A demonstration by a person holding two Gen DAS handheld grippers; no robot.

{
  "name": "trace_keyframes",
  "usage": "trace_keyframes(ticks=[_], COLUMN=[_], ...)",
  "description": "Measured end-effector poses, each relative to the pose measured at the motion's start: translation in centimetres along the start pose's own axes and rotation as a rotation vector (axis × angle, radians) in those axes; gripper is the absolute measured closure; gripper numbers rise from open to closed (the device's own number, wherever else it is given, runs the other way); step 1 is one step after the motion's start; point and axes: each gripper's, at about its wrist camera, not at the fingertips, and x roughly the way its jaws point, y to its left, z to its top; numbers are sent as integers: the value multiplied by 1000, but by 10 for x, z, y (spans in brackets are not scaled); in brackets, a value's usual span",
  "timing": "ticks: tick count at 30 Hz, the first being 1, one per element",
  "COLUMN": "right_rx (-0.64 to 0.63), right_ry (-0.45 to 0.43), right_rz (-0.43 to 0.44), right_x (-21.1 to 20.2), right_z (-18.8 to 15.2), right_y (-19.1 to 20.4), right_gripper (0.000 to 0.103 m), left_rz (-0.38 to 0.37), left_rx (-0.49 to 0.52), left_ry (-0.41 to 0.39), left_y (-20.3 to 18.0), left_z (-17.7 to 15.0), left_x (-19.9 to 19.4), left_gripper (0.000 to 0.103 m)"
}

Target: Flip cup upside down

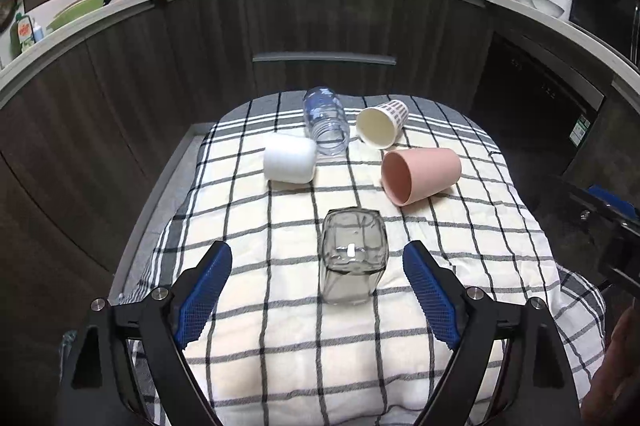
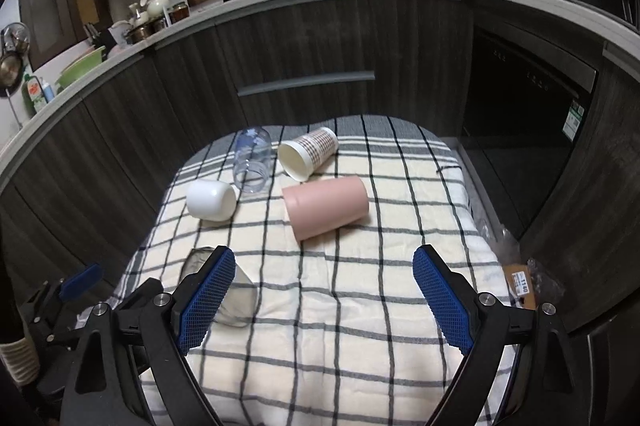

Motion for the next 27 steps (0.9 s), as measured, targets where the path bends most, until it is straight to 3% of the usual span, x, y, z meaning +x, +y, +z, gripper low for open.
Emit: trace_keyframes(ticks=[13, 27], right_rx=[-58, -98], right_ry=[-119, -208], right_rz=[-10, -63], right_x=[-45, -67], right_z=[-1, -3], right_y=[26, 40], right_gripper=[12, 11], left_rz=[22, 68], left_rx=[-62, -86], left_ry=[-77, -167], left_y=[20, 29], left_z=[0, -2], left_x=[-41, -65], left_gripper=[10, 10])
